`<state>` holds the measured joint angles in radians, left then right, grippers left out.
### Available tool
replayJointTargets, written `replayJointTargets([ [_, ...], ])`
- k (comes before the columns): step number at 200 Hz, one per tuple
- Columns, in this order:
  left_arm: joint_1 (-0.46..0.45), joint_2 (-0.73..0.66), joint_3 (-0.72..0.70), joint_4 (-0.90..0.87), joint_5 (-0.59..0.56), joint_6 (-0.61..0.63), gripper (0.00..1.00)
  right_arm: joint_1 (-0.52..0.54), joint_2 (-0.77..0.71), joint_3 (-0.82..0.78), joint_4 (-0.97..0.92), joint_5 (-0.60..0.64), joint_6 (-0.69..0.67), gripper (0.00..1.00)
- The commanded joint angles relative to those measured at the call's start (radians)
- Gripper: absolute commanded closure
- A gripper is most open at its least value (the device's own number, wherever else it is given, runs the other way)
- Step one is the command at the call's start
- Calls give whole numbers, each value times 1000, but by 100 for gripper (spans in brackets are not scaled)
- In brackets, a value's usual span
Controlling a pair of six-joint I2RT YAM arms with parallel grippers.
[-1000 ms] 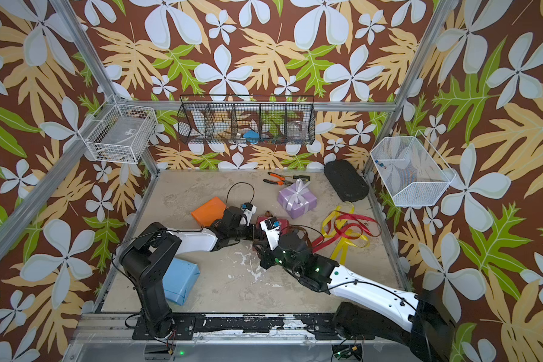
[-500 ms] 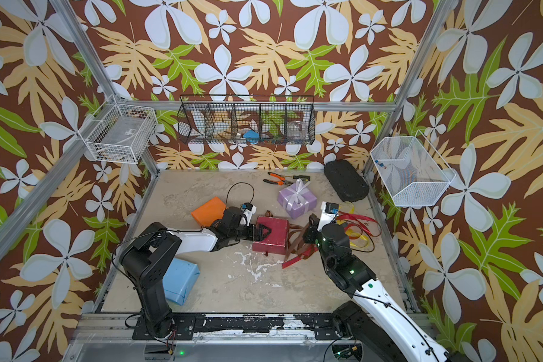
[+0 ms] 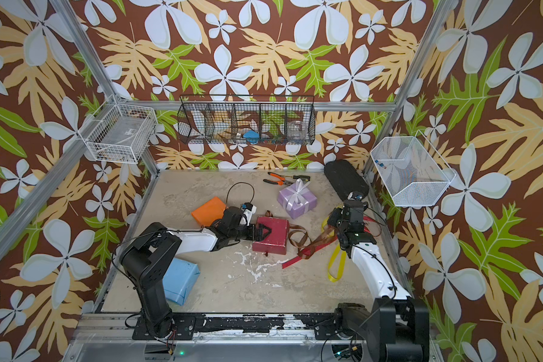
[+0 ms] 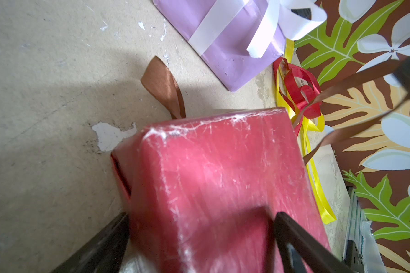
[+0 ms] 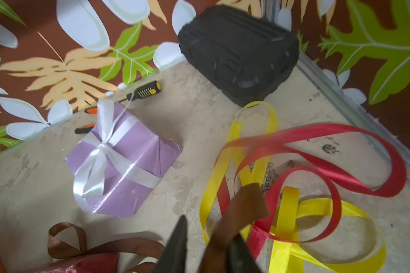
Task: Untie the ribbon bows on the gift boxes
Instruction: Adjust the ribbon at the center of the board, then adjust the gift box at the center of the board.
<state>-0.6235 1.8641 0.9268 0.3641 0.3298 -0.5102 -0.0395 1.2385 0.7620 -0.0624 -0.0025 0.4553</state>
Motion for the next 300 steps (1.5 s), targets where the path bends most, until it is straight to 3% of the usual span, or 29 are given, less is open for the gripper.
replayJointTargets([
  [1, -2, 7, -7, -188, -12, 42, 4, -5, 61, 37, -53, -88, -19, 1],
  [34, -2, -5, -5, -179, 2, 35, 2, -4, 48, 48, -88, -141, -45, 0],
  [65, -2, -40, -5, -177, 0, 18, 0, 6, -24, 11, -80, -288, -50, 0],
  [93, -3, -70, 7, -184, 9, 8, 0, 70, -78, 1, -115, -229, -67, 0],
  [123, -2, -100, 28, -205, -2, 7, 0, 78, -93, 2, -142, -343, -52, 6],
  [148, -3, -131, 48, -233, -9, 22, 0, 136, -2, 86, -322, -48, -156, 4],
  [216, -3, -153, 54, -261, -73, 33, 0, 226, 162, 175, -386, 388, -174, 0],
  [255, -3, -164, 40, -264, -78, 35, 0, 337, 390, 344, -565, 639, -199, 0],
  [275, -3, -173, 31, -266, -80, 36, 0, 374, 487, 405, -638, 683, -195, 0],
  [300, -2, -189, 15, -270, -97, 41, 0, 375, 443, 375, -575, 568, -194, 0],
])
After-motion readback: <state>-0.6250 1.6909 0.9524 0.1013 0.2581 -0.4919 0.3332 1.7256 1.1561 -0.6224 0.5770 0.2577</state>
